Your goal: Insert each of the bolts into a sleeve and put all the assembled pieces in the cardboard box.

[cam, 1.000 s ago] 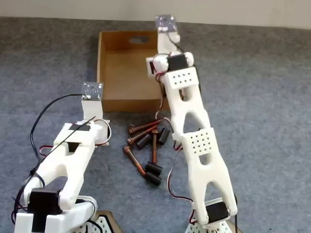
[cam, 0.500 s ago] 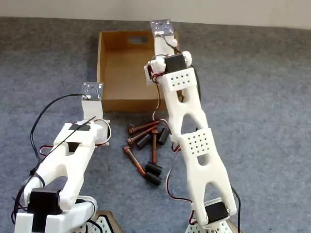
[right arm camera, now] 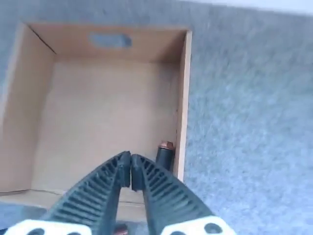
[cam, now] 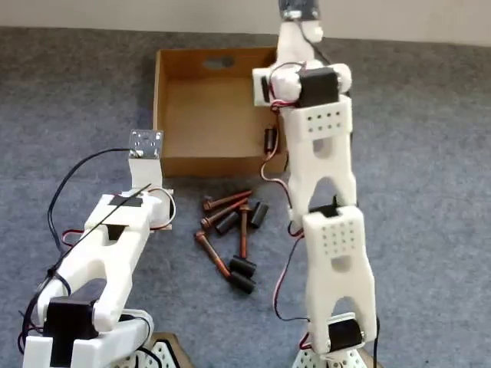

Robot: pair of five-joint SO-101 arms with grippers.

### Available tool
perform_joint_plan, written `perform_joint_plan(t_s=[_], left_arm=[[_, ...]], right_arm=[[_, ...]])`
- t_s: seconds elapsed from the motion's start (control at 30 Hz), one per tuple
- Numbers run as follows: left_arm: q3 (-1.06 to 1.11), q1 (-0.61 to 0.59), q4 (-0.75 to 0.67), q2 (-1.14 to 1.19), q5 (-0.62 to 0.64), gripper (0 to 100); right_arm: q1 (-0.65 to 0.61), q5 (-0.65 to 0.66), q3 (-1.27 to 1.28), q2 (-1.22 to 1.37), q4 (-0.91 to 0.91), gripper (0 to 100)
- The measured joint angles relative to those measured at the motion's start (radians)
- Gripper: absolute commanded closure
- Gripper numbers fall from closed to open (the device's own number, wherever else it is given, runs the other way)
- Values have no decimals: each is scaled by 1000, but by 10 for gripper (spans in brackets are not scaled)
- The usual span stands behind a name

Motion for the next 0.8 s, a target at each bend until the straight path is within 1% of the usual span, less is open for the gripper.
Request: perform_joint_plan(t_s=[0.1, 0.3, 0.5, 0.53, 0.6, 0.67, 0.8], left_arm=[[0, 0, 0, 0, 0, 992], [0, 0, 0, 0, 0, 992], [0, 0, 0, 0, 0, 992], [0, 0, 0, 0, 0, 992], [0, 0, 0, 0, 0, 992], [0, 0, 0, 0, 0, 992], [0, 0, 0, 0, 0, 992]], right_arm=[[0, 0, 216, -172, 0, 993], [-2, 8, 830, -568, -20, 993], [-58, 133, 1494, -933, -269, 985], [-72, 146, 1602, -988, -308, 967], [-95, 149, 1795, -1083, -384, 901], [-118, 130, 1936, -1132, -437, 845], [-170, 78, 2065, -1122, -523, 864]])
